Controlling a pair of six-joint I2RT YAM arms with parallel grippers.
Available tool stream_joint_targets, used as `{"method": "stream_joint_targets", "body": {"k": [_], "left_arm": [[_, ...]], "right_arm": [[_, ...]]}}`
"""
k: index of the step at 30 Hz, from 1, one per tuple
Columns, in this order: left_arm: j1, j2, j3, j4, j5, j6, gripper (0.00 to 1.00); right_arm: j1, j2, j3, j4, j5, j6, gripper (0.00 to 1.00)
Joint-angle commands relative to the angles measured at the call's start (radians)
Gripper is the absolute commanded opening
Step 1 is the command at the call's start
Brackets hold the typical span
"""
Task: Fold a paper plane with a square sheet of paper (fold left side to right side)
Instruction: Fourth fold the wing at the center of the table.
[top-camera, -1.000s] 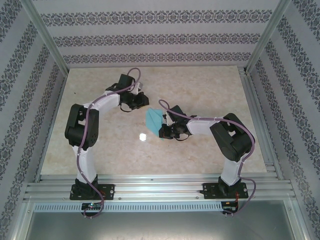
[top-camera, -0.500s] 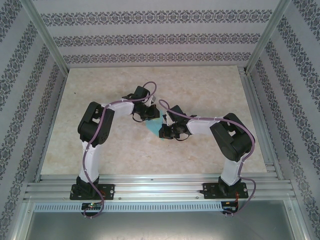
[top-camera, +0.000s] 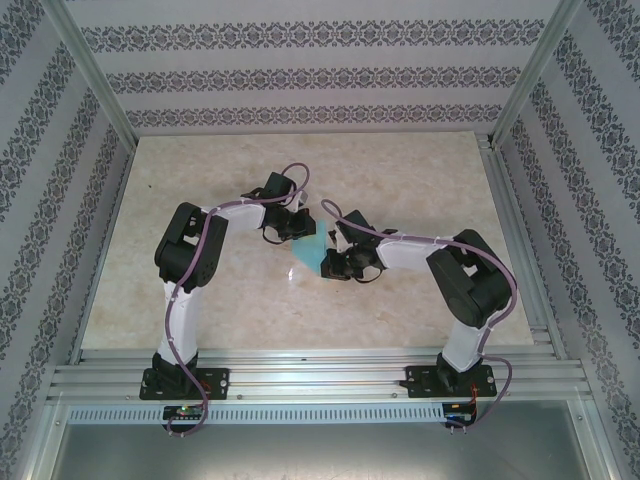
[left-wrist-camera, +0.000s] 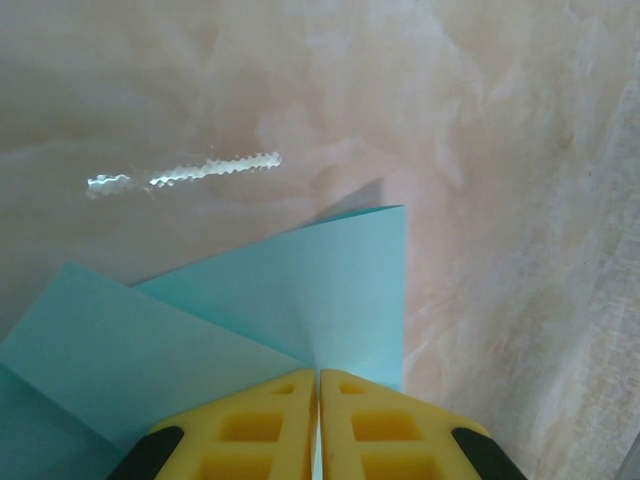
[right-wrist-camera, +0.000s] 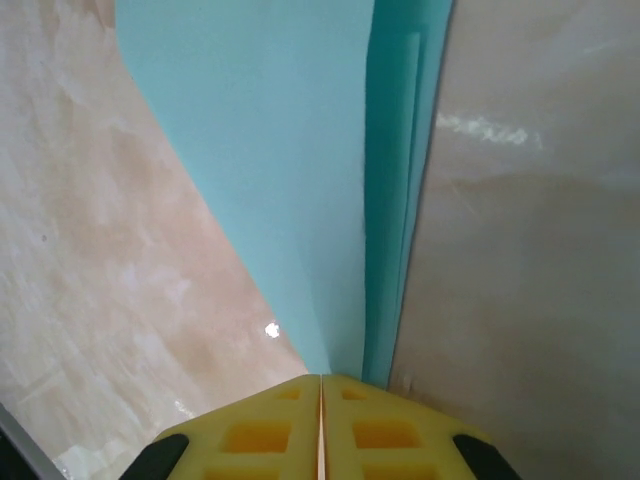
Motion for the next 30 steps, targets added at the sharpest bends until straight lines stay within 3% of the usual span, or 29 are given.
{"method": "stream_joint_targets", "body": {"k": [1,11,20,30], "left_arm": [[0.005,0.035,-0.048,0.033,-0.051,0.027,0.10],[-0.005,0.042,-0.064,0.047,-0.041,0.021,0.10],[-0.008,0.051,-0.061,0.040,-0.043,0.021,0.10],[-0.007,0.059,-0.055,0.023,-0.055,0.029,0.10]], "right_arm": [[-0.016,-0.069,0.028,0.006,-0.009,0.041,0.09],[-0.008,0.079,0.125,0.170,0.042,0.029,0.06],[-0.007,0.207,0.226,0.143,0.079,-0.033,0.06],[-0.002,0.217,0.108,0.082,0.103,-0.059,0.06]]}}
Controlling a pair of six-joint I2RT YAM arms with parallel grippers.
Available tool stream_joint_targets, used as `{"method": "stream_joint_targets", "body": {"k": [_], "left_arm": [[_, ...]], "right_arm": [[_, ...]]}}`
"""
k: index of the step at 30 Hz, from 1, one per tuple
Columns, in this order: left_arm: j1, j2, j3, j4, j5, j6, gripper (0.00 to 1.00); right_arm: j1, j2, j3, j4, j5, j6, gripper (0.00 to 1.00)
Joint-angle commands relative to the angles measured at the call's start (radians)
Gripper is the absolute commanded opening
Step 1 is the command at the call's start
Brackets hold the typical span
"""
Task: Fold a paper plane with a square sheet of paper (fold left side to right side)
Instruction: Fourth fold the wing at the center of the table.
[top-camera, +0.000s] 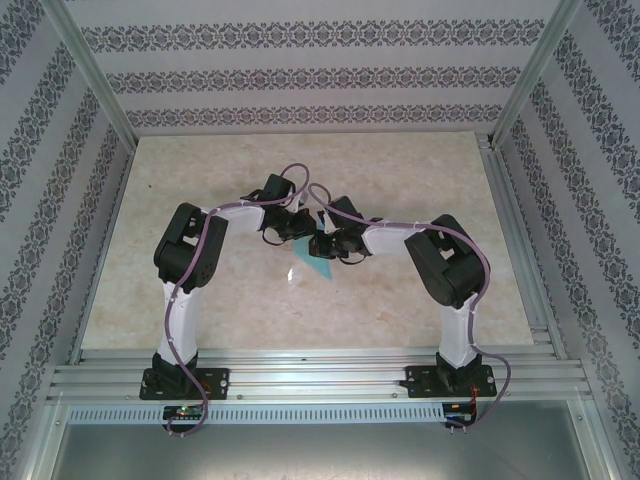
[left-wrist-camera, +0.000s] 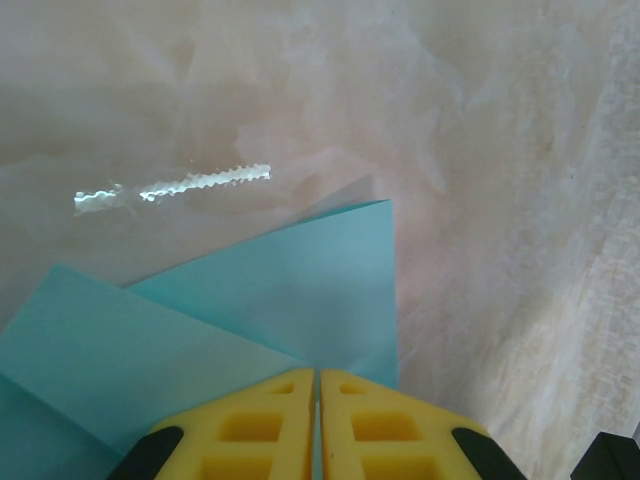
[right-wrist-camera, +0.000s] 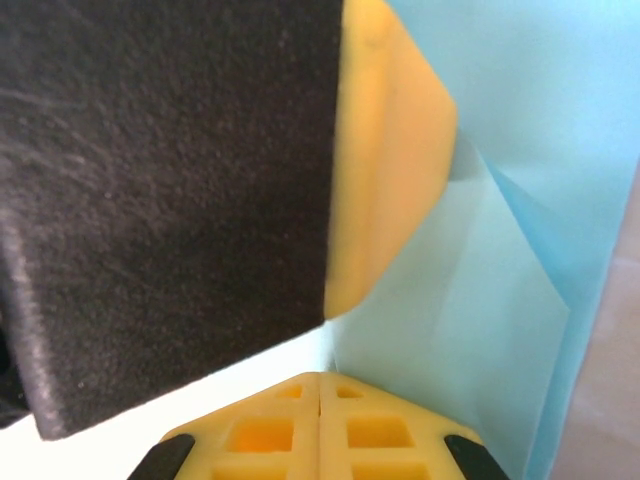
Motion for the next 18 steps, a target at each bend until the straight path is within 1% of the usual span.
{"method": "stream_joint_targets", "body": {"k": [1,8,18], "left_arm": [[-0.005,0.067,-0.025,-0.036,-0.067,0.029,0.10],[-0.006,0.075,-0.016,-0.053,-0.083,0.040,0.10],[-0.004,0.084,-0.004,-0.065,-0.091,0.049,0.10]], "right_arm": [[0.008,0.007,-0.083,-0.088,0.031,-0.032,0.06],[0.031,-0.104,-0.229,-0.093,0.008,-0.026,0.06],[0.058,-0.196,-0.361,-0.169,-0.004,-0.033,0.06]]}}
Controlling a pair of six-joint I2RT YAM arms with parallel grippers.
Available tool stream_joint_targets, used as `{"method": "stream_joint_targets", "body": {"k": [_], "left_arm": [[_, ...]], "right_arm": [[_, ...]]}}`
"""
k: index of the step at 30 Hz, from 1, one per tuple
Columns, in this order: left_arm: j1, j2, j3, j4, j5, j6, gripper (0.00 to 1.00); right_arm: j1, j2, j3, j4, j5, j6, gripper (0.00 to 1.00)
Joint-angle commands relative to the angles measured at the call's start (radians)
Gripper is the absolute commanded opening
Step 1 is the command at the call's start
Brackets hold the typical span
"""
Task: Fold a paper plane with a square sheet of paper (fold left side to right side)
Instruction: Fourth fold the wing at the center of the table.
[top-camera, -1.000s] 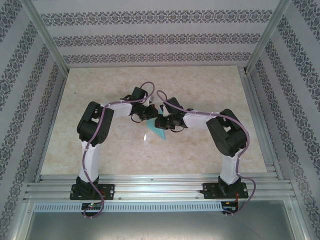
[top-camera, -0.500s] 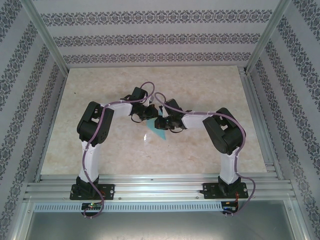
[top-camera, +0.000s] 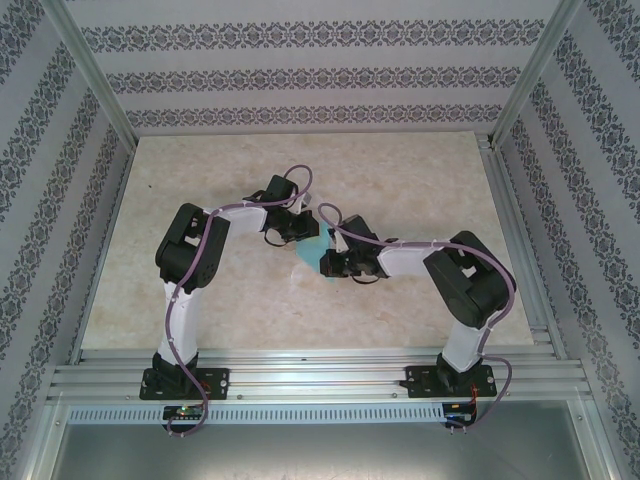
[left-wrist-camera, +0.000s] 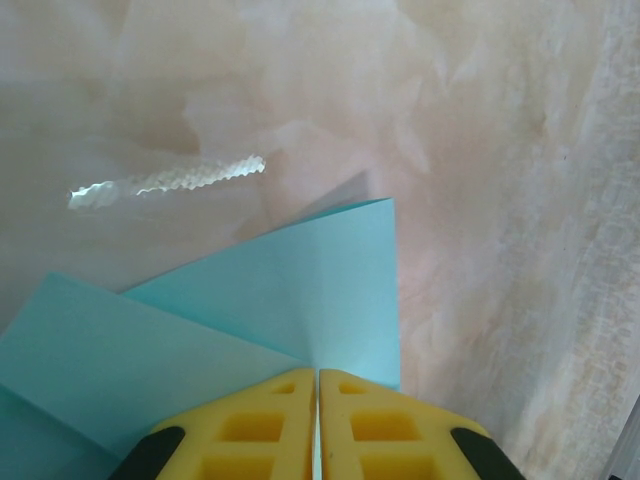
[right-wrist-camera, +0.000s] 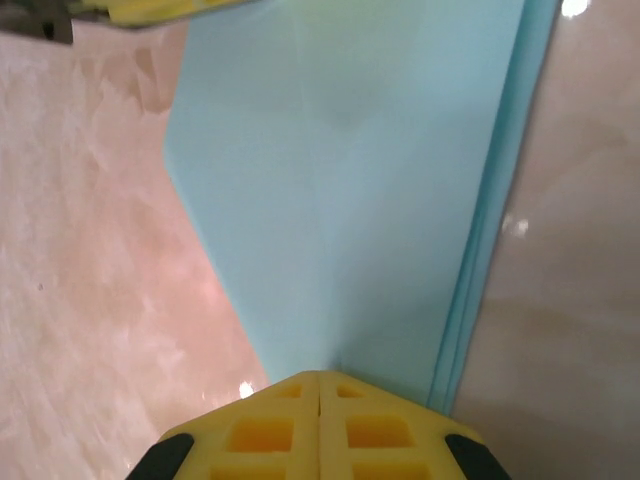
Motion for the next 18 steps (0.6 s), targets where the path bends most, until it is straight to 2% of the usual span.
{"method": "stream_joint_targets", "body": {"k": [1,10,18], "left_arm": [[0.006,0.082,-0.006,-0.061,-0.103,0.047,0.10],[0.007,0.086,0.017,-0.077,-0.098,0.055,0.10],[0.006,0.056,0.030,-0.093,-0.075,0.065,0.11]], "right_arm": [[0.030,-0.017,-0.104,-0.248,-0.018,-0.010,0.07],[0.022,-0.105,-0.158,-0.304,-0.020,-0.001,0.07],[-0.022,-0.234,-0.007,-0.359,-0.017,-0.013,0.12]]}}
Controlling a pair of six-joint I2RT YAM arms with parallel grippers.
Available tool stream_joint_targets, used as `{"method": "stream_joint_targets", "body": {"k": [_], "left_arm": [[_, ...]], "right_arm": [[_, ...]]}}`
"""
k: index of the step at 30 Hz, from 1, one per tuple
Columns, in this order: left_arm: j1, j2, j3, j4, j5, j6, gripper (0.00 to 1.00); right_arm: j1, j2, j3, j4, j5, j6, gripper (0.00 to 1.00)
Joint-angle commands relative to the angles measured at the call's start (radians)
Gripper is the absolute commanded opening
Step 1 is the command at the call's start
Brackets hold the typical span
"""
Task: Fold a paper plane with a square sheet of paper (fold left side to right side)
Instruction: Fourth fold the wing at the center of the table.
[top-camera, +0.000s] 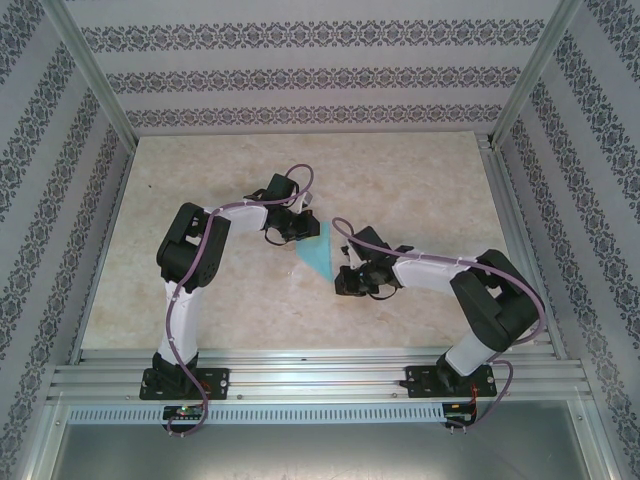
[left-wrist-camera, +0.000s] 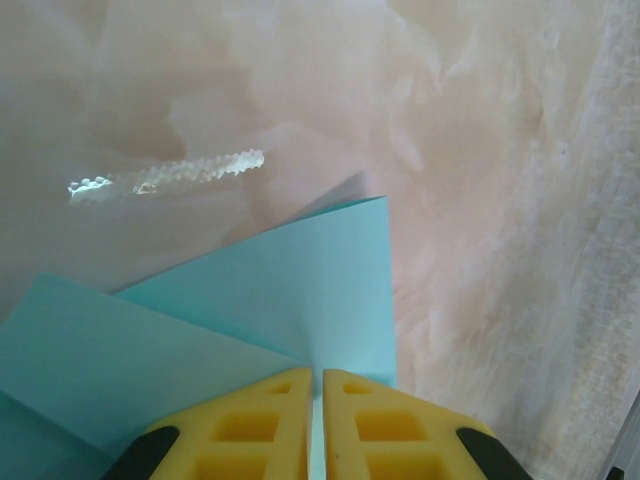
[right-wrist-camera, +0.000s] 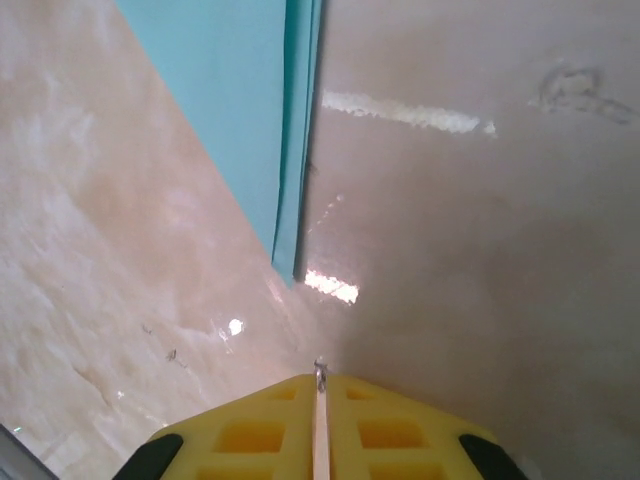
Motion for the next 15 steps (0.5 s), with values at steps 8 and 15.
{"method": "stream_joint_targets", "body": {"k": [8,15], "left_arm": [[0.005,0.034,0.009,-0.055,-0.062,0.037,0.12],[0.006,0.010,0.042,-0.079,-0.041,0.045,0.15]], "right_arm": [[-0.009,0.131,0.200,0.126,-0.039,0.043,0.10],[-0.010,0.221,0.142,0.122,0.023,0.055,0.10]]}}
